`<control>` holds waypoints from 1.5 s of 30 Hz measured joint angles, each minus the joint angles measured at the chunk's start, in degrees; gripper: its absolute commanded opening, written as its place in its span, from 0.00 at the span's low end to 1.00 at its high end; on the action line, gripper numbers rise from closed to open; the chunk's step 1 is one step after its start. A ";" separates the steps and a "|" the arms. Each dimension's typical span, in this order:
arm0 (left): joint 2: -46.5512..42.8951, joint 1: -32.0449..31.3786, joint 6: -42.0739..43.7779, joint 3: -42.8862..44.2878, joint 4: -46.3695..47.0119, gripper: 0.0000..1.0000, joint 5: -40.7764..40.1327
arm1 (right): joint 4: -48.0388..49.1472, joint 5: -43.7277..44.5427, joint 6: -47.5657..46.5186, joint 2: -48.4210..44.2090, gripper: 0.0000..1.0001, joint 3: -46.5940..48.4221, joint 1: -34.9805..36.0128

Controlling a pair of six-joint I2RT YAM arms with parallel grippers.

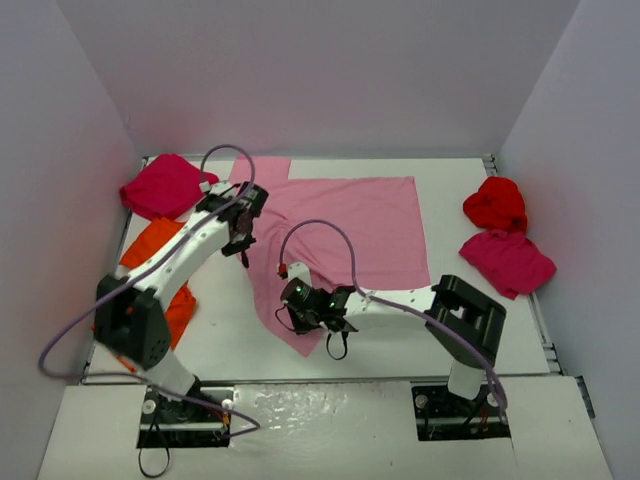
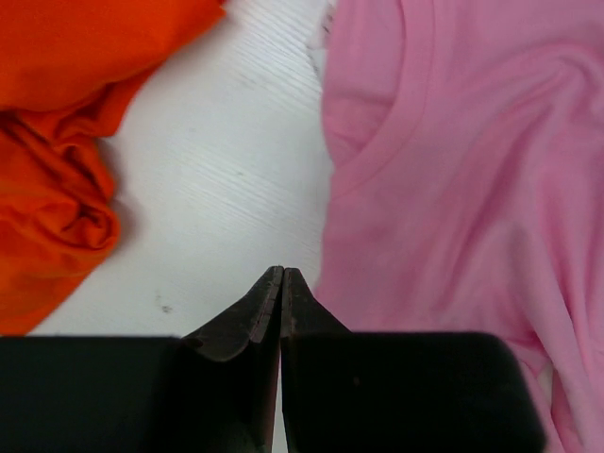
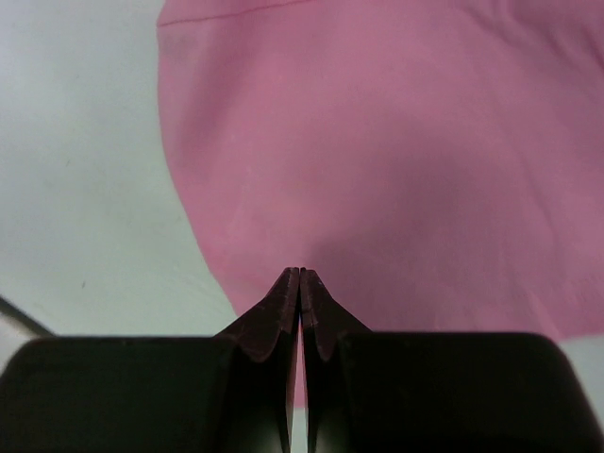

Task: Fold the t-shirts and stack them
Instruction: Flatten the tshirt out

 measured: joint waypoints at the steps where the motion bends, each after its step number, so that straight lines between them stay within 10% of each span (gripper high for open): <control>1: -2.90 0.59 -0.10 -0.97 -0.33 0.00 -0.92 | 0.39 -0.02 -0.46 2.15 0.00 1.13 -0.04; 12: -38.69 2.92 -0.38 -1.30 -10.09 0.00 -7.41 | 6.63 -6.05 -1.85 15.22 0.00 12.40 -0.62; 36: -38.69 3.71 1.69 -2.66 -16.78 0.00 -6.25 | 3.27 -13.69 -0.62 39.26 0.00 48.65 8.98; 45: -44.93 3.79 1.88 -1.00 -19.10 0.00 -5.45 | -5.41 -4.64 -3.28 23.47 0.00 34.08 8.81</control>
